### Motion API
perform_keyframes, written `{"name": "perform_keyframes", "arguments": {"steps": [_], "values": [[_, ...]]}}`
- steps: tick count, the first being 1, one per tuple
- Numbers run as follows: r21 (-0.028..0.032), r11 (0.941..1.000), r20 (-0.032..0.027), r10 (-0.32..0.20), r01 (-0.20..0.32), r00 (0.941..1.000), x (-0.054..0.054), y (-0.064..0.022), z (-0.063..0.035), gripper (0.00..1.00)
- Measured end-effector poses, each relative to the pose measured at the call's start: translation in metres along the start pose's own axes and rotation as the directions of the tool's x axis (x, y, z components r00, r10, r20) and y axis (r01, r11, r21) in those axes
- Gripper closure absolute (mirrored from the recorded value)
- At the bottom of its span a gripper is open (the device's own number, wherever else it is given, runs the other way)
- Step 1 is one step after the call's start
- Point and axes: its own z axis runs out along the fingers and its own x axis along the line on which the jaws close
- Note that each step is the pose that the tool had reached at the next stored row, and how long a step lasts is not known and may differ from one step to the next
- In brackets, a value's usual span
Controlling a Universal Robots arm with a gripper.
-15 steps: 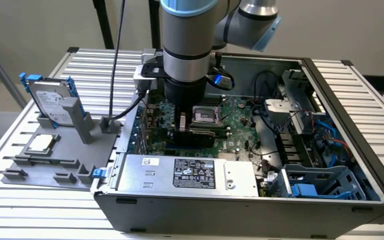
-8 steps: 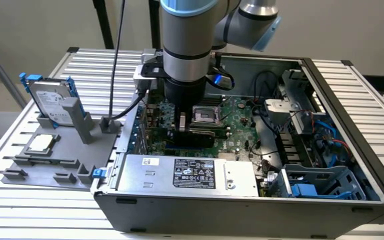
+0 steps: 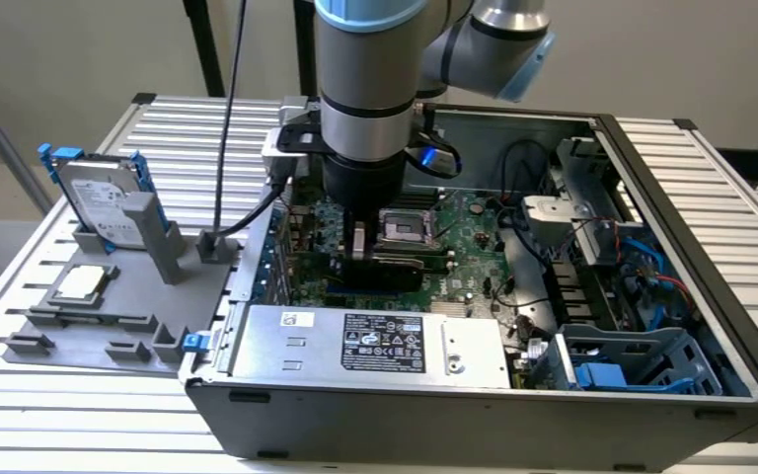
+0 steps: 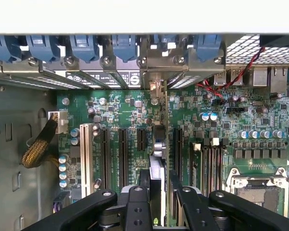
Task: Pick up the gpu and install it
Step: 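Insert the gpu into the slot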
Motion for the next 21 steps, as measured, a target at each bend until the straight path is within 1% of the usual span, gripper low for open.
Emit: {"name": "perform_keyframes", "arguments": {"steps": [5, 7, 11, 19, 20, 21], "values": [[-0.0001, 1.0000, -0.0002, 0.000, 0.000, 1.0000, 0.0000, 0.0001, 0.0011, 0.73], [0.0005, 1.0000, 0.0009, 0.000, 0.000, 1.0000, 0.0000, 0.0000, 0.0021, 0.73], [-0.0001, 1.0000, -0.0002, 0.000, 0.000, 1.0000, 0.0001, 0.0000, 0.0028, 0.73], [0.0001, 1.0000, 0.0002, 0.000, 0.000, 1.0000, 0.0000, 0.0000, 0.0031, 0.73], [-0.0002, 1.0000, 0.0020, 0.001, -0.001, 1.0000, -0.0002, 0.0004, 0.0036, 0.73], [0.0005, 1.0000, 0.0015, 0.001, -0.001, 1.0000, -0.0001, 0.0003, 0.0036, 0.72]]}}
